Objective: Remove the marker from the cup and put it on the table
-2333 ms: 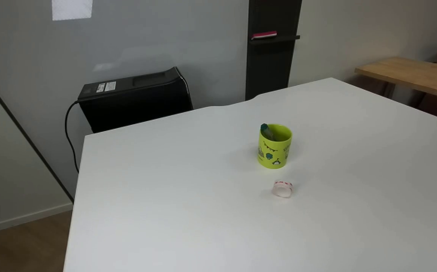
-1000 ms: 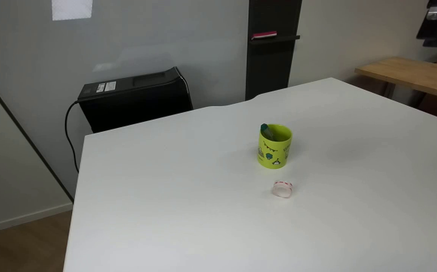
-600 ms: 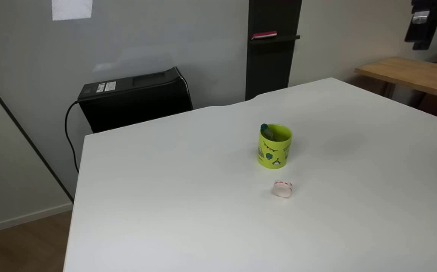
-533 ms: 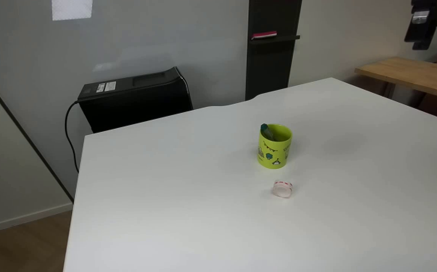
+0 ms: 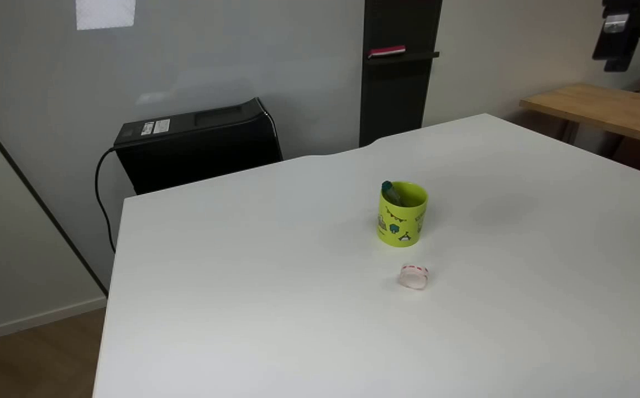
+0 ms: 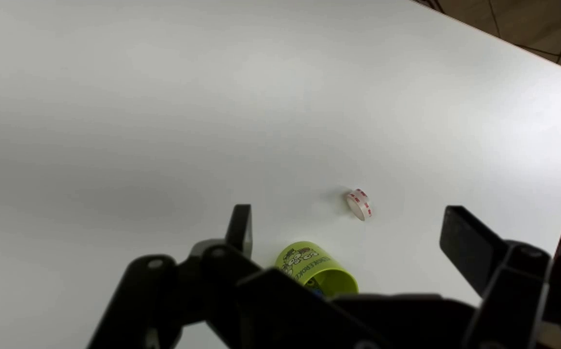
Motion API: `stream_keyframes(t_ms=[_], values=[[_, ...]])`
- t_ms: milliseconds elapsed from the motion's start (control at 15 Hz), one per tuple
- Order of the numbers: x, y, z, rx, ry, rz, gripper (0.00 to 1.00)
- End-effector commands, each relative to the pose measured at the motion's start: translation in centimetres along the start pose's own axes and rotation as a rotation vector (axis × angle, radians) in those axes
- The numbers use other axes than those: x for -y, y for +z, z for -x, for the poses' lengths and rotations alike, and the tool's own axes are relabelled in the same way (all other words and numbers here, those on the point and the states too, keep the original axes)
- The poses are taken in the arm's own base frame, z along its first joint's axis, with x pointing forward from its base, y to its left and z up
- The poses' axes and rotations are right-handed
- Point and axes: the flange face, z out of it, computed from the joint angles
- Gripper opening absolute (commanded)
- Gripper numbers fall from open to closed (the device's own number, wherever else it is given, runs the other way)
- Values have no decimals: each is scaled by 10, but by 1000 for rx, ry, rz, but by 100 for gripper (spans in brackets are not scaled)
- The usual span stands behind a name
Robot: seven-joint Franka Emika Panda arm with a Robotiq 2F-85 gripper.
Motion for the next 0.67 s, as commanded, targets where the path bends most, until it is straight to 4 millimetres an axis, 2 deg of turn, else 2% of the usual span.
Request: stream_keyframes(t_ms=[0,200,600], values=[[0,0,0,1,0,0,100],[-8,5,-8,17,5,1,100],[-23,30,-34,93,-41,6,100]])
